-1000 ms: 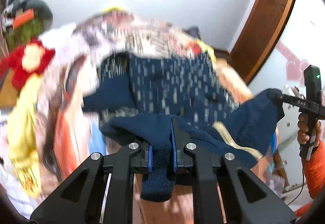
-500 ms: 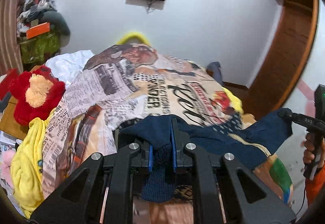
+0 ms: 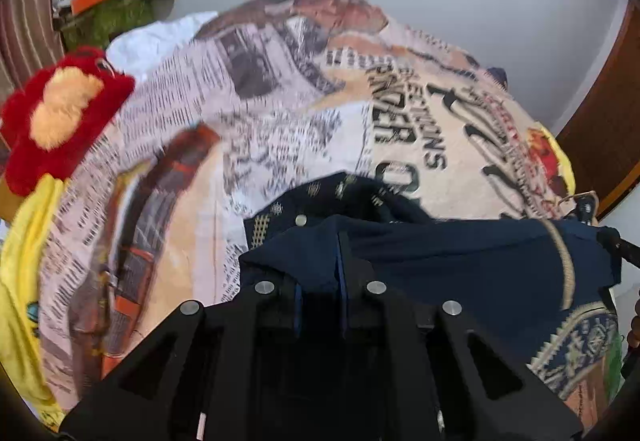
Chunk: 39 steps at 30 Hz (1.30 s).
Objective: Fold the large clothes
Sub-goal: 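Fold the hem over the hoodie body with both tools and release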
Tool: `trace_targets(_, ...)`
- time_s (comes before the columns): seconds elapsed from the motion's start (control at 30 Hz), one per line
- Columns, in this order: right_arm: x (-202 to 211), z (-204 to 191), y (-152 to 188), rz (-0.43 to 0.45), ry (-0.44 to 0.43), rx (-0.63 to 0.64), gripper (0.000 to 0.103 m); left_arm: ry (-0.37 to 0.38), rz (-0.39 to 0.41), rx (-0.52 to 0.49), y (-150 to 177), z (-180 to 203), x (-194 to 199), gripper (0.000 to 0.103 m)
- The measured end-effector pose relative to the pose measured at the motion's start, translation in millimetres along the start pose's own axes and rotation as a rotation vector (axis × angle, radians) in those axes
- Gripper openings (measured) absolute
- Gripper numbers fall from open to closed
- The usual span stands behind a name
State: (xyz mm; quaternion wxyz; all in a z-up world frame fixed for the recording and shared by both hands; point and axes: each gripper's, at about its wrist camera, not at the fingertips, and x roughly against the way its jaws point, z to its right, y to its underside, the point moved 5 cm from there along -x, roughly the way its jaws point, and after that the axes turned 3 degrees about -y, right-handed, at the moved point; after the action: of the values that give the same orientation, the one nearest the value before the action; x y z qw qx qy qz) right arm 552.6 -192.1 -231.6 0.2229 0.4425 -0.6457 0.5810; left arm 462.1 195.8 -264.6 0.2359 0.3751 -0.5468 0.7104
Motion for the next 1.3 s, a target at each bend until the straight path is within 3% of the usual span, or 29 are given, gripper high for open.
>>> trace_targets(0.1, 3, 19, 3, -0.002, 0.022, -0.020, 0.014, -0.016, -0.014, -0.016, 5, 2, -8, 0.014)
trace_targets(0.23, 20, 52, 6, -0.007, 0.149, -0.039, 0.014, -0.058, -0.038, -0.089, 8, 10, -9, 0.015)
trace_targets(0.4, 55, 65, 17, -0.005, 0.116, -0.039, 0.014, -0.059, -0.031, -0.132, 2, 16, 20, 0.028)
trace_targets(0.5, 72, 50, 22, 0.004, 0.080, -0.002, 0.014, -0.014, -0.020, -0.131, -4, 16, 42, 0.043)
trace_targets(0.63, 91, 11, 28, 0.032, 0.047, 0.098, 0.015, 0.026, -0.005, -0.158, -5, 22, 69, 0.045)
trace_targets(0.7, 95, -13, 28, 0.046, 0.035, 0.148, 0.015, 0.016, 0.018, -0.185, -3, 26, 83, 0.050)
trace_targets(0.8, 96, -45, 31, 0.053, -0.014, 0.196, 0.015, -0.029, 0.096, -0.206, 1, 28, 106, 0.067)
trace_targets(0.9, 87, -72, 40, 0.020, -0.076, 0.222, 0.015, -0.011, 0.107, -0.227, 9, 31, 115, 0.070)
trace_targets(1.1, 47, -99, 67, -0.079, -0.108, 0.240, 0.015, 0.022, 0.004, -0.290, 46, 44, 87, 0.070)
trace_targets(1.3, 12, -97, 79, -0.119, -0.085, 0.241, 0.015, -0.077, -0.066, -0.321, 74, 40, 33, 0.070)
